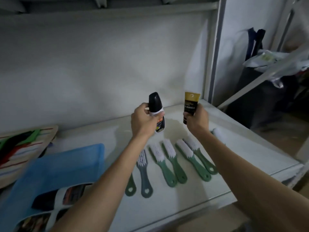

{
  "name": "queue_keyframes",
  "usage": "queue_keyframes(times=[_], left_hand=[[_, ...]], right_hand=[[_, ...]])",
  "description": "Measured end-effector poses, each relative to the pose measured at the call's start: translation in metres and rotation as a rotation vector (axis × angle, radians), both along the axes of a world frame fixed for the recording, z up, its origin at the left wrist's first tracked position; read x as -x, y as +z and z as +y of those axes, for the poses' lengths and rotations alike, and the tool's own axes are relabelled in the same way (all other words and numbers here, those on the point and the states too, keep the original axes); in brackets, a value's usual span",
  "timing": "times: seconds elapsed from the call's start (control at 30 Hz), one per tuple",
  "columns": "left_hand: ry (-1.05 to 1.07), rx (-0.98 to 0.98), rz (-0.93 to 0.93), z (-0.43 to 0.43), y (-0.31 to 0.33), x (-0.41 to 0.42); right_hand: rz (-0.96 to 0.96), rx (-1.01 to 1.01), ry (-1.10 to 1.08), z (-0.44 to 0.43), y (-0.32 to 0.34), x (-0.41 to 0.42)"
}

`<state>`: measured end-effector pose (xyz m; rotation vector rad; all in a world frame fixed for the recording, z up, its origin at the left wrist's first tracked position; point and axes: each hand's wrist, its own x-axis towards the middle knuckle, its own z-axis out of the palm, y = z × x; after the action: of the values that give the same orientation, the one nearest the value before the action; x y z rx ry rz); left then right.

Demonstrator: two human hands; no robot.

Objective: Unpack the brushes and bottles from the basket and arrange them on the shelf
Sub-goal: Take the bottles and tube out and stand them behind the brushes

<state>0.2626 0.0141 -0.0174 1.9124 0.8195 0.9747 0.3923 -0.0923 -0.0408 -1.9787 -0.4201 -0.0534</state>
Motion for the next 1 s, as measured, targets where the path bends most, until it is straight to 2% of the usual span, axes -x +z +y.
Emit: queue_keyframes(times=[0.17, 0.43, 0.63, 0.8, 0.9, 1.0], left_hand=[[-0.018, 0.007, 0.032, 0.003, -0.020, -0.052], [-0.008, 0.112, 0.043, 0.003, -0.050, -0.075], [-0.069, 0.116, 0.296, 0.003, -0.036, -0.062], [-0.182, -0.023, 0.438, 0.000, -0.006, -0.022], [-0.195, -0.020, 0.385, 0.008, 0.013, 0.019], [-0.066, -0.055, 0.313, 0.023, 0.012, 0.082]], right_hand=[[-0.017, 0.092, -0.002, -0.009, -0.023, -0.022], [0.021, 0.142, 0.041, 0.000, -0.033, -0.024], [0.015, 0.233, -0.032, 0.000, -0.026, -0.016], [0.082, 0.079, -0.187, 0.008, 0.004, 0.025], [0.055, 0.069, -0.104, 0.021, 0.013, 0.077], [0.032, 0.038, 0.219, 0.040, 0.014, 0.137]])
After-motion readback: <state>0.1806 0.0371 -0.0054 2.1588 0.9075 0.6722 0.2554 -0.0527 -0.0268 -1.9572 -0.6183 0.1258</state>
